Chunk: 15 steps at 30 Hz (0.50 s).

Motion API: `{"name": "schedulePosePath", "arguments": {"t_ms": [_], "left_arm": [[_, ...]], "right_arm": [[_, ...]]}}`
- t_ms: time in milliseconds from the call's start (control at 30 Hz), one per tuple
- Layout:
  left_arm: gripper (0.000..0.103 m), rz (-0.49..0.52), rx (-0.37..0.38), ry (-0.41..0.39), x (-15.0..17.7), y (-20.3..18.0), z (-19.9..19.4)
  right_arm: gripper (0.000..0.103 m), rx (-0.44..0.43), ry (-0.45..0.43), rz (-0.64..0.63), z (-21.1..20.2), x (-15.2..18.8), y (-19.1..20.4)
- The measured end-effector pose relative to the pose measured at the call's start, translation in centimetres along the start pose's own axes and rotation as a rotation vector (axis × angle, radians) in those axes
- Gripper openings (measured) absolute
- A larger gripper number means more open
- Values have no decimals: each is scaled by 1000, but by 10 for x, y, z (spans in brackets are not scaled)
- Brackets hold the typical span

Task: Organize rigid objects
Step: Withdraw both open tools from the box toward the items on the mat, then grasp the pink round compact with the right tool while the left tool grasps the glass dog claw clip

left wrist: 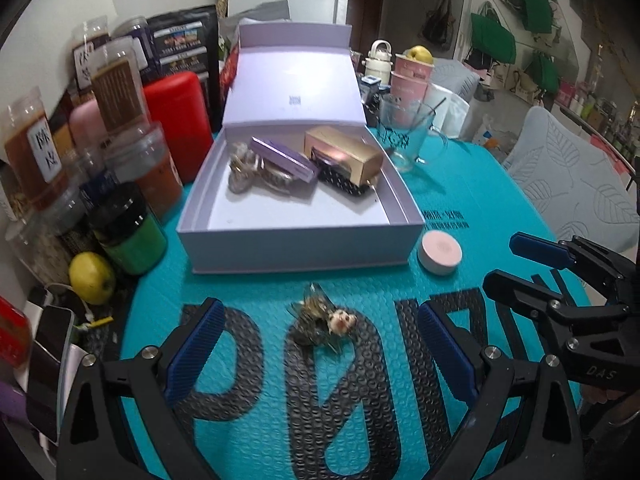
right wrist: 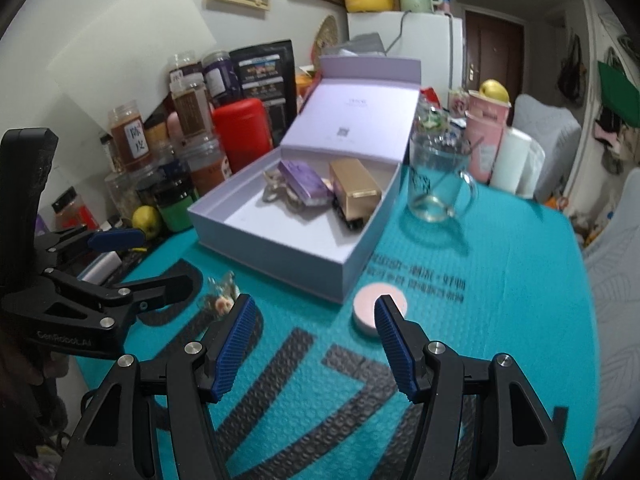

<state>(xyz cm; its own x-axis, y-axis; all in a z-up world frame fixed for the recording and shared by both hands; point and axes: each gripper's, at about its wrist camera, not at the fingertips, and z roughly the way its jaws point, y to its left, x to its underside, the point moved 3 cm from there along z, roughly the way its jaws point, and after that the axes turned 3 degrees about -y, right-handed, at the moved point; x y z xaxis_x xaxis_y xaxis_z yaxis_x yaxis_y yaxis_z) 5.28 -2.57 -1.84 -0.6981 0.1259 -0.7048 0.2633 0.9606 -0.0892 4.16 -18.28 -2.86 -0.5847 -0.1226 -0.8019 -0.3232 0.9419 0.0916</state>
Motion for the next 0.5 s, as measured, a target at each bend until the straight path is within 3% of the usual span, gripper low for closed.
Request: {"name": "schedulePosePath", "arguments": {"t_ms": [500], "left_arm": [[98, -22, 41, 97, 24, -2, 46]], "right_arm": [[62, 61, 65, 21, 32, 29, -22]]}}
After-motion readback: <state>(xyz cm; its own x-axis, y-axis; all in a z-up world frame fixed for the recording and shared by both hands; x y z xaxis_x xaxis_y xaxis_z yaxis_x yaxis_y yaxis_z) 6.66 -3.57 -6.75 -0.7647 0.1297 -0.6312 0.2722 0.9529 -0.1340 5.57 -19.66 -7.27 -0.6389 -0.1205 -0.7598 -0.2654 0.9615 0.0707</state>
